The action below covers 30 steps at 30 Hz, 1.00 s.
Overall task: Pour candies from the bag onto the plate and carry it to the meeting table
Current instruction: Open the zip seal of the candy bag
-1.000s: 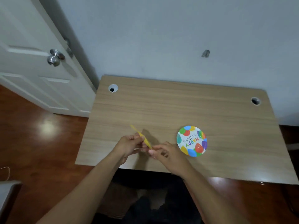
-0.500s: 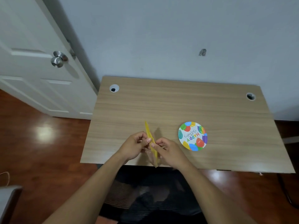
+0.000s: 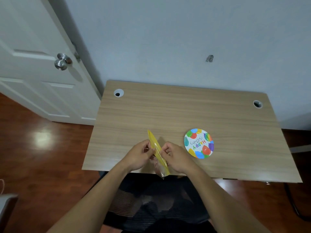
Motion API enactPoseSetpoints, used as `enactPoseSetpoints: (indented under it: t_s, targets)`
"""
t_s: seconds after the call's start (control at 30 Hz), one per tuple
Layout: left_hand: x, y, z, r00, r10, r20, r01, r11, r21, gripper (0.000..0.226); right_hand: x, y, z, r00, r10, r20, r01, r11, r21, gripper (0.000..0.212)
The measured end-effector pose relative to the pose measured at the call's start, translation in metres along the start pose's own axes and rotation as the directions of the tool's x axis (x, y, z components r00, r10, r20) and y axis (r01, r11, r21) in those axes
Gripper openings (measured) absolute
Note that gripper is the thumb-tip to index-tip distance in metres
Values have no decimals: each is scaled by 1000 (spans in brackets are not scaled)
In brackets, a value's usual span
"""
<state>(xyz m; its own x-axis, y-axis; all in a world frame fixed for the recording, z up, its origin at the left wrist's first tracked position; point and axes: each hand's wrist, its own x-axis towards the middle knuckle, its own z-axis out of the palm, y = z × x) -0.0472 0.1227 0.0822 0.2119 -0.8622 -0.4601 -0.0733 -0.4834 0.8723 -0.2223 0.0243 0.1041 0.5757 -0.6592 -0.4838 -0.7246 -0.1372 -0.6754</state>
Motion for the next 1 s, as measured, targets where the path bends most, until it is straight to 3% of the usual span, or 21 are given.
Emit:
enactPoseSetpoints:
  t_s: [0.2,0.47,0.63,0.7,0.87,1.0]
  targets:
    - [-3,4,3,999,3,-52,1,997,71,25,0,3,1,998,39,-56,-38,999,17,20]
    - [-1,18,7,994,-15,-104,41,968,246,20,-6,-5,10,991,27,-131,-41,994,-106,20]
    - [-1,21,14,983,-40,-177,81,969,232,26,-5,-8,14,984,73,-165,-85,994,-71,25]
    - [1,14,8,974,-96,-205,125,984,130,31,-5,-3,7,971,116,-208,-121,993,-10,23]
    - [-1,10,-5,979,-124,-162,147,979,139,32,-6,16,-6,978,164,-131,-159,986,47,15]
    - [-5,19,-13,986,-117,-117,148,940,307,32,-10,17,-18,988,138,-76,-140,990,-18,16]
